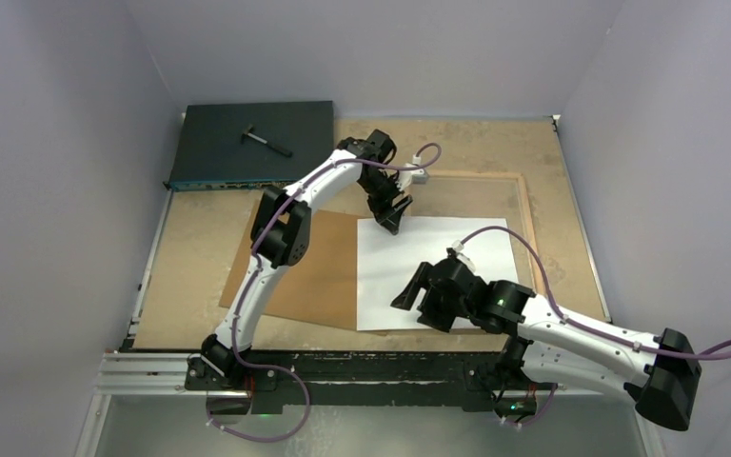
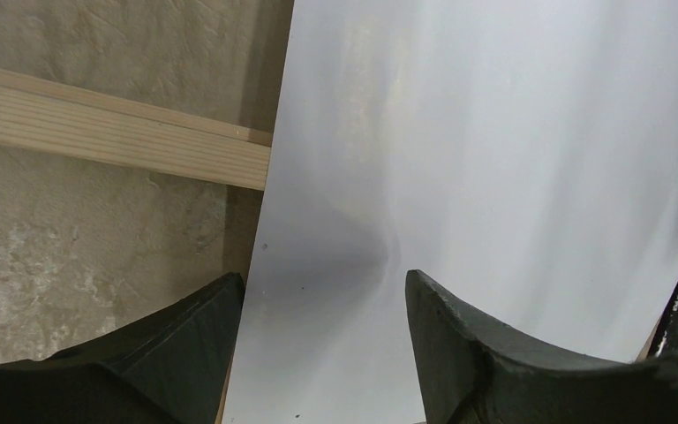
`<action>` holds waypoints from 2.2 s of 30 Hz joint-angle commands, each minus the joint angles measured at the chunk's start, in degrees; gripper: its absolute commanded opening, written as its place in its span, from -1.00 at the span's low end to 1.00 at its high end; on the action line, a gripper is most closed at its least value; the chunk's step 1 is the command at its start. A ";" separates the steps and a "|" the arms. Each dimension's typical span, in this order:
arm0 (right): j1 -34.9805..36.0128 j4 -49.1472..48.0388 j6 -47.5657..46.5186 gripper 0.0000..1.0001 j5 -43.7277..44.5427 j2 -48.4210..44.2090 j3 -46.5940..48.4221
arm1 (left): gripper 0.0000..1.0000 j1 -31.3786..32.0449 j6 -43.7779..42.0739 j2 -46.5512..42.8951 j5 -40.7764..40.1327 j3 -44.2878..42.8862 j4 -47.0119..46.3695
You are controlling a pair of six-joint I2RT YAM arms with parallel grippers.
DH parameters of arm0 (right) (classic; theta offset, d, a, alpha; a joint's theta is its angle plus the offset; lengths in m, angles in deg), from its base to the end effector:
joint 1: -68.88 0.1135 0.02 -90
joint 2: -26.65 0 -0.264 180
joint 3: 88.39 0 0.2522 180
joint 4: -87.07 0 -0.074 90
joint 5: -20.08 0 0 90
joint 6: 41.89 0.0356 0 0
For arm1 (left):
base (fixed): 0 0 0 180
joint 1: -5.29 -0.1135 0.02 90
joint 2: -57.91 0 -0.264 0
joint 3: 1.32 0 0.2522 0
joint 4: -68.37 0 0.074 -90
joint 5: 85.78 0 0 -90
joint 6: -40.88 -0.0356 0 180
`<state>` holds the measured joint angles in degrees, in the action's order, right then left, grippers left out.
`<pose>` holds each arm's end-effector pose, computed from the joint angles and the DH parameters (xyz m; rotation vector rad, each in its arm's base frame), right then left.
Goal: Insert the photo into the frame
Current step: Turn over the photo from the photo frame.
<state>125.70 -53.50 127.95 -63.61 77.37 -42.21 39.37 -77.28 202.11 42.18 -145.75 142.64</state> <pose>0.1034 0.1510 0.2219 0.5743 2.5172 0.9664 0.4138 -0.3064 0.1708 1.5321 2.2817 -0.9628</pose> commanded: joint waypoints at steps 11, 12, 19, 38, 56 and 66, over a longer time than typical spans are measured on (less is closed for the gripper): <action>-0.34 -1.41 -0.94 0.55 -0.71 0.40 -1.30 | 0.02 -0.45 1.30 -6.51 3.03 1.92 0.97; -0.26 -1.37 -0.99 0.54 -0.68 0.09 -1.43 | 0.00 -0.43 1.56 -6.62 3.46 1.79 0.92; -0.31 -0.65 -0.70 0.54 -0.51 -1.09 -1.62 | -0.12 -0.34 3.57 -6.14 5.46 1.08 0.64; -0.35 -2.21 -6.91 0.59 -12.04 1.62 -6.47 | 0.60 -0.35 8.16 -5.20 0.45 4.15 -6.63; -0.30 4.95 4.93 0.57 -5.98 -12.99 -13.53 | 0.09 -0.11 4.73 -5.16 5.16 7.18 -1.67; -0.37 7.10 8.31 0.51 0.06 -15.87 -13.06 | -0.15 -0.28 3.11 -10.65 6.43 15.29 1.18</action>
<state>125.48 -48.87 133.52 -68.58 62.70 -57.05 39.17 -72.54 196.30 46.04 -133.09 140.94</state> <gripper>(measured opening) 0.764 0.450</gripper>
